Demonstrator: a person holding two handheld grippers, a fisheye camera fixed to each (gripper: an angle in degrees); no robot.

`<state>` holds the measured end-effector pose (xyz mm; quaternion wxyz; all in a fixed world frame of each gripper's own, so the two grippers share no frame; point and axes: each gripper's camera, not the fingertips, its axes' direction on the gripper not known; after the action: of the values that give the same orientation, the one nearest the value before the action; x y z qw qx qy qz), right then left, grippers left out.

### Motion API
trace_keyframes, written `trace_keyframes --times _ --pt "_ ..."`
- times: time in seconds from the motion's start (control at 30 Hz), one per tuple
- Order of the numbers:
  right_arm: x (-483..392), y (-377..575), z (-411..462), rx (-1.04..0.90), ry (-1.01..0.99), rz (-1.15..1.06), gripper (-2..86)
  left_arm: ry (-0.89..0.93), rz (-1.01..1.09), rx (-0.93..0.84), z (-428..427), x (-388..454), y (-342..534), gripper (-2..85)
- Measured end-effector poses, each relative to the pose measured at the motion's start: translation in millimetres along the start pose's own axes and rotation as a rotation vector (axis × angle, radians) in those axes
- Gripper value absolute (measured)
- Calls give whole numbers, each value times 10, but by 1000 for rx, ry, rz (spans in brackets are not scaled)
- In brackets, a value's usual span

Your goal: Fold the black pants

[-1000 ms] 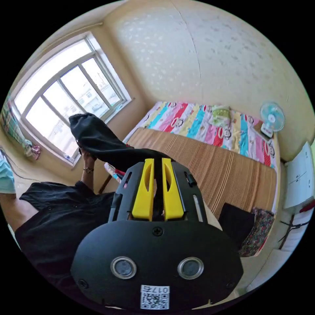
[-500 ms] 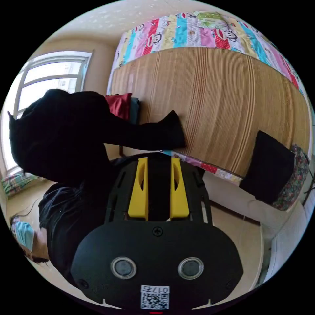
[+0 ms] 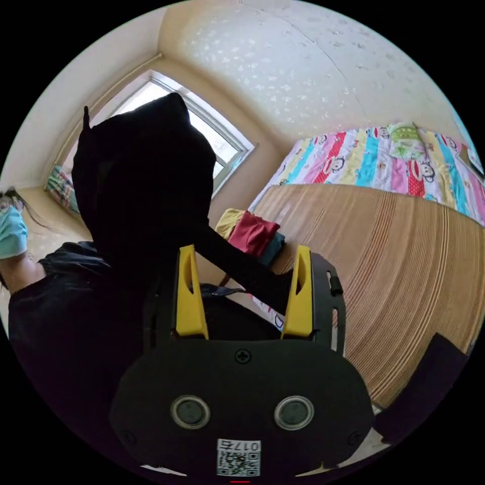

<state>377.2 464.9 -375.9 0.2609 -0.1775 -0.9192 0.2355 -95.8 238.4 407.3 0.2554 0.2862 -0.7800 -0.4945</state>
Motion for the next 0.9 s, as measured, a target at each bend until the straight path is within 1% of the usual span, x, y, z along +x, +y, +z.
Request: trace_keyframes --times 0.1,0.17,0.2,0.23,0.3,0.33,0.37,0.43,0.47,0.5,0.53,0.6,0.63,0.67,0.7,0.8,0.87,0.9 --pt "-399 -259 -160 149 -127 -212 274 89 -39 34 188 -183 72 42" --pt "-717 -402 -303 240 -184 -342 264 102 -70 49 233 -273 139 43" --pt "-956 -472 -423 285 -200 -424 229 90 -92 57 226 -308 183 43" --pt "-1191 -534 -561 313 -202 -484 168 79 -100 62 212 -311 204 43" --pt "-1478 -630 -775 320 -182 -506 80 33 -98 69 105 -227 253 44" --pt "-1649 -679 -934 343 -120 -495 74 22 -91 66 67 -185 255 44" --pt "-1746 -696 -1012 354 -93 -503 73 -26 -95 55 -16 -96 245 44" --pt "-2199 -737 -1292 415 55 -540 69 -178 -150 -6 -119 42 198 45" --pt "-2319 -749 -1347 432 105 -537 68 -313 -202 -64 -161 140 159 45" --pt "-2560 -775 -1435 473 210 -516 67 -488 -239 -135 -168 266 126 46" --pt "-2775 -826 -1499 515 309 -442 67 -588 -249 -179 -152 332 114 46" --pt "-3048 -868 -1529 580 403 -354 67 -1017 -268 -403 30 513 133 48" --pt "-3219 -858 -1501 626 443 -347 67 -1129 -268 -462 97 528 164 48" --pt "-3302 -853 -1473 644 463 -351 67 -1339 -270 -565 230 504 268 49" --pt "-3457 -854 -1399 669 491 -363 67 -1485 -282 -632 328 418 416 49" --pt "-3803 -891 -1201 703 556 -397 67 -1676 -292 -656 442 213 794 51" --pt "-4007 -918 -1114 718 595 -429 66 -1711 -271 -633 503 155 970 57" --pt "-4130 -944 -1086 729 611 -442 66 -1691 -251 -596 532 152 1056 72"
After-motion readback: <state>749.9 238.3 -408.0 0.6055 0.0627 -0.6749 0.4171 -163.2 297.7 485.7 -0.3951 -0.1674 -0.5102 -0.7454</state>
